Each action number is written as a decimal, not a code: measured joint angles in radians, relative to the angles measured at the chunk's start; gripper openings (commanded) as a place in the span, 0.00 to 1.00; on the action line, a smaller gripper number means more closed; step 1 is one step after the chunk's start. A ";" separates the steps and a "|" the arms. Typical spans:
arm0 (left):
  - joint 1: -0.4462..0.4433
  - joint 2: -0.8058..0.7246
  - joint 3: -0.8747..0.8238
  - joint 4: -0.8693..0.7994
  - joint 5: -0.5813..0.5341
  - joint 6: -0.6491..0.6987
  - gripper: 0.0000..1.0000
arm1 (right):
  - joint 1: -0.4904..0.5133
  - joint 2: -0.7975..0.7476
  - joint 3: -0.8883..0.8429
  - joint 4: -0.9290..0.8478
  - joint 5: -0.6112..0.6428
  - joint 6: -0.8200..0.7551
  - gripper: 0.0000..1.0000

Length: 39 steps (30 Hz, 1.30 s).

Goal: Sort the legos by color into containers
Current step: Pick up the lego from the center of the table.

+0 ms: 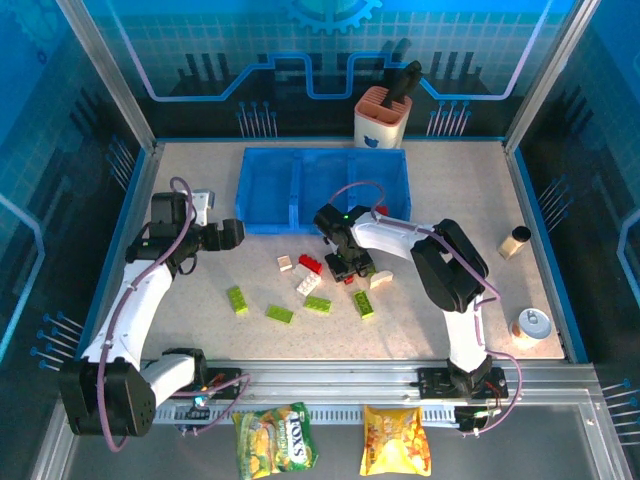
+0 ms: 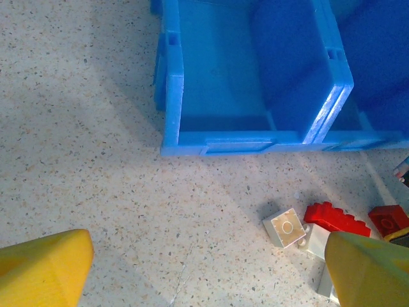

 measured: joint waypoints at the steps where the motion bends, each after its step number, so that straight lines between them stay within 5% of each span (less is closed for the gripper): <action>1: 0.000 0.000 0.000 0.000 0.000 0.000 0.95 | 0.000 0.000 0.000 0.000 0.001 0.002 0.27; 31: 0.000 0.000 0.000 0.000 -0.011 0.001 0.95 | -0.004 -0.129 0.070 -0.111 0.070 0.002 0.27; 39: 0.000 0.000 0.000 0.000 -0.011 0.001 0.95 | -0.124 -0.148 0.069 -0.124 0.072 -0.024 0.27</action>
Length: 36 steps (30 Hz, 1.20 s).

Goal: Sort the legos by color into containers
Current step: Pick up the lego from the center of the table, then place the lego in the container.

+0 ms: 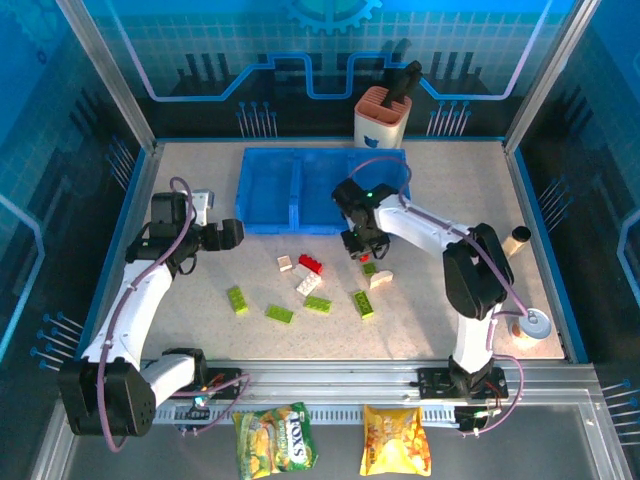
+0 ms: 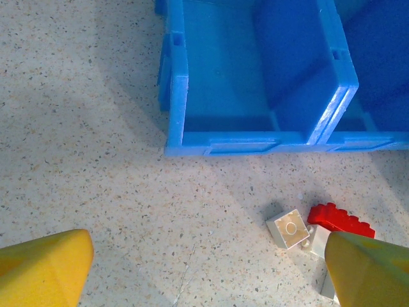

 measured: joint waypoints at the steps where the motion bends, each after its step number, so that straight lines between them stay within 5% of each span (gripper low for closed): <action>1: 0.000 0.000 0.000 0.000 0.000 0.000 0.95 | -0.020 -0.008 0.000 0.000 0.000 -0.004 0.27; 9: 0.000 0.000 0.000 0.000 0.000 0.000 0.95 | -0.154 -0.032 0.035 -0.009 -0.006 -0.016 0.25; 36: 0.000 0.000 0.000 -0.003 0.000 0.003 0.95 | -0.219 0.351 0.451 -0.011 -0.081 -0.004 0.29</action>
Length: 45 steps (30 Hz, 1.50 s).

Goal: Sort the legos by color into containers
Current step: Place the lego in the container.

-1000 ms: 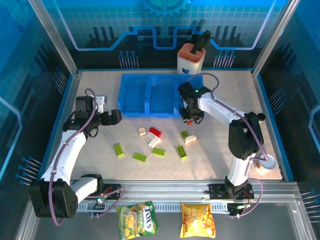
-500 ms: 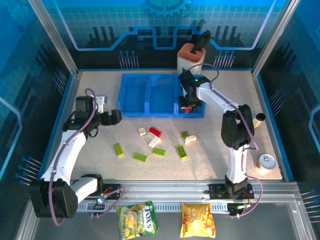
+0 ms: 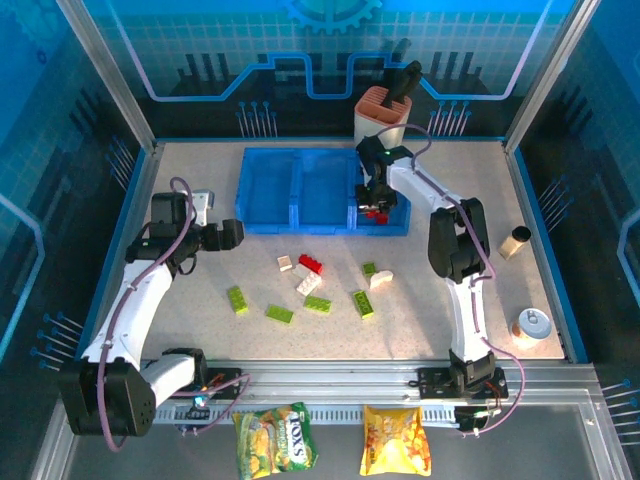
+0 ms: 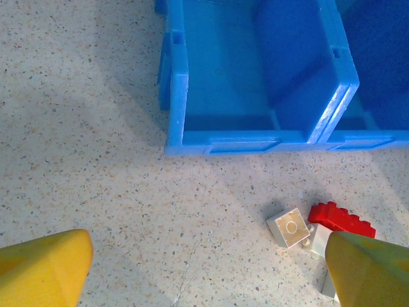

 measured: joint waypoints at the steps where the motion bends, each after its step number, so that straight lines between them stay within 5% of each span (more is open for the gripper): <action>1: 0.000 0.000 0.000 0.000 0.000 0.000 0.95 | 0.000 0.006 0.000 0.000 -0.002 0.001 0.30; 22: 0.000 0.000 0.000 0.000 -0.002 -0.002 0.95 | 0.001 0.009 -0.010 -0.007 -0.004 0.008 0.36; 45: -0.064 0.100 0.106 -0.175 -0.042 -0.092 0.93 | 0.072 -0.376 -0.354 0.009 0.029 0.008 0.36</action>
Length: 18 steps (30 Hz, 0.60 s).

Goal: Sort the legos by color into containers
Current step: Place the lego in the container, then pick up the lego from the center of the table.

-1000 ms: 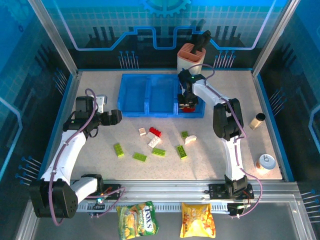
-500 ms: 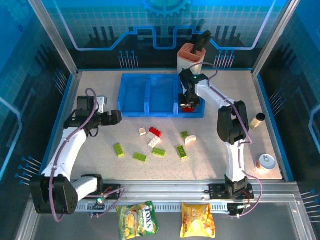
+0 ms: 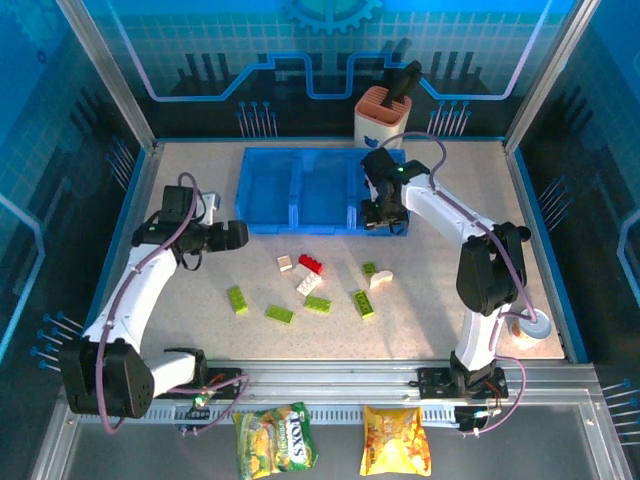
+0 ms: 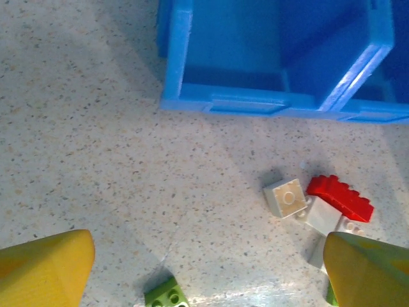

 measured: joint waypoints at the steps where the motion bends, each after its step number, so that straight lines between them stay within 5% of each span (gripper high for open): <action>1: -0.014 0.002 0.007 -0.005 0.000 -0.011 0.93 | 0.001 -0.010 -0.016 0.001 0.000 0.000 0.35; 18: -0.191 0.139 0.018 0.015 -0.021 -0.209 0.85 | 0.009 -0.092 -0.139 0.023 0.000 -0.013 0.35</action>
